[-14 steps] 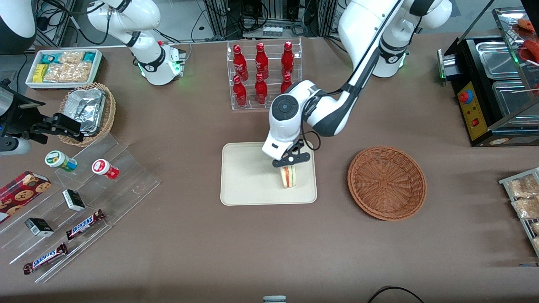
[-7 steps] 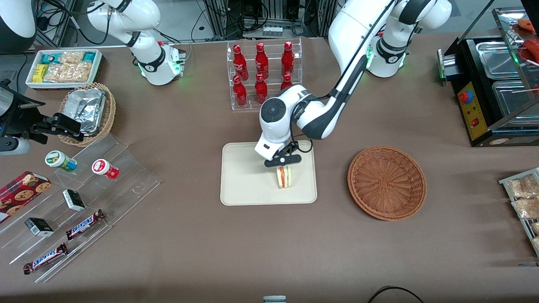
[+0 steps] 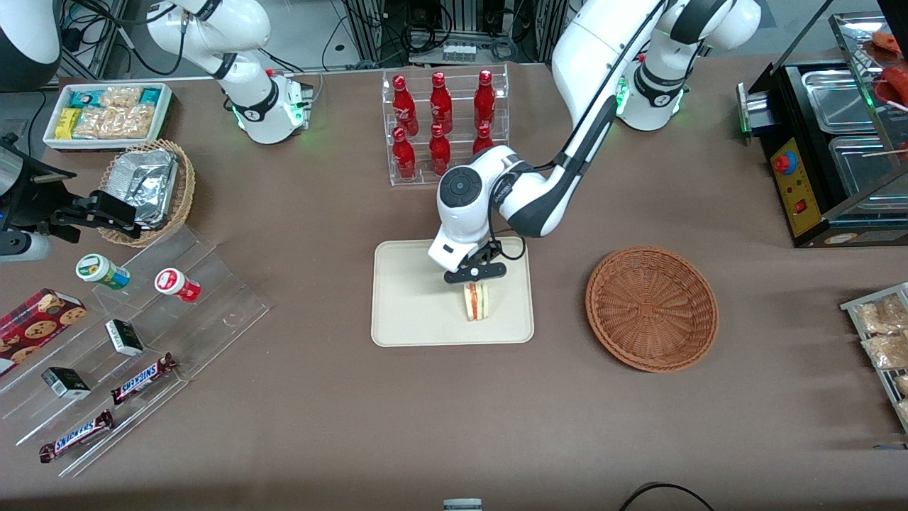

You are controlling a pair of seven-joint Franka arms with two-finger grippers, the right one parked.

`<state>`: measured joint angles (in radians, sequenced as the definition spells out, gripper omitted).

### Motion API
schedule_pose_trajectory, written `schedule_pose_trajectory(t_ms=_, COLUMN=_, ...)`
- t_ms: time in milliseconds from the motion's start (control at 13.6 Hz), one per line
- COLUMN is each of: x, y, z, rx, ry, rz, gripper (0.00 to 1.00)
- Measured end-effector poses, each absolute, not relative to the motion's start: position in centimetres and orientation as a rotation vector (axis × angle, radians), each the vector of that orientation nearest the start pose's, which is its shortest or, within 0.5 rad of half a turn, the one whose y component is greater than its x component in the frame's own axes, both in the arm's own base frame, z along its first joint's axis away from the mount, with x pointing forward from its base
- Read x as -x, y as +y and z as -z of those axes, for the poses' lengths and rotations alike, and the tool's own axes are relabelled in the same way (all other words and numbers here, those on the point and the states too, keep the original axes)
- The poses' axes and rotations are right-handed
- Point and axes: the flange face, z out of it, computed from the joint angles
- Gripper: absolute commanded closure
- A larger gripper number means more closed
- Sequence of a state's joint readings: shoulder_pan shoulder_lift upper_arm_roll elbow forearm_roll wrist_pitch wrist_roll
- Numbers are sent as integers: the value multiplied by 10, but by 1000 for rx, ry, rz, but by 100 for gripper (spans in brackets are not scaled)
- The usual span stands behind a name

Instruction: Place sandwich from basket to tray

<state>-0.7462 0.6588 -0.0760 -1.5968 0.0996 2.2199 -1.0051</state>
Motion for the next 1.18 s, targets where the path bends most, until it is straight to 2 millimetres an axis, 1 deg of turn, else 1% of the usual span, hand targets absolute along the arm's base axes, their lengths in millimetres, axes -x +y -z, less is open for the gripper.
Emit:
schedule_pose_trajectory(t_ms=74, x=-479, y=-501, z=-246, rx=3091, ry=-212, rz=11, gripper=1)
schedule_pose_trajectory(t_ms=147, x=-481, y=-502, z=-248, rx=3095, ry=-215, rz=17, gripper=1)
schedule_pose_trajectory(t_ms=294, x=-487, y=-506, z=-262, rx=3108, ry=-225, rz=38, gripper=1)
schedule_pose_trajectory(t_ms=368, x=-492, y=-505, z=-275, rx=3104, ry=-235, rz=42, gripper=1)
schedule_pose_trajectory(t_ms=441, x=-495, y=-504, z=-292, rx=3101, ry=-253, rz=42, gripper=1)
schedule_pose_trajectory(t_ms=515, x=-500, y=-500, z=-317, rx=3104, ry=-291, rz=38, gripper=1)
schedule_pose_trajectory(t_ms=588, x=-506, y=-490, z=-346, rx=3108, ry=-351, rz=35, gripper=1)
schedule_pose_trajectory(t_ms=662, x=-515, y=-472, z=-380, rx=3106, ry=-421, rz=33, gripper=1)
schedule_pose_trajectory(t_ms=809, x=-526, y=-431, z=-436, rx=3076, ry=-528, rz=19, gripper=1)
schedule_pose_trajectory(t_ms=882, x=-529, y=-411, z=-458, rx=3056, ry=-569, rz=15, gripper=1)
schedule_pose_trajectory(t_ms=1029, x=-532, y=-376, z=-497, rx=3033, ry=-641, rz=18, gripper=1)
schedule_pose_trajectory(t_ms=1176, x=-536, y=-335, z=-531, rx=3006, ry=-694, rz=7, gripper=1)
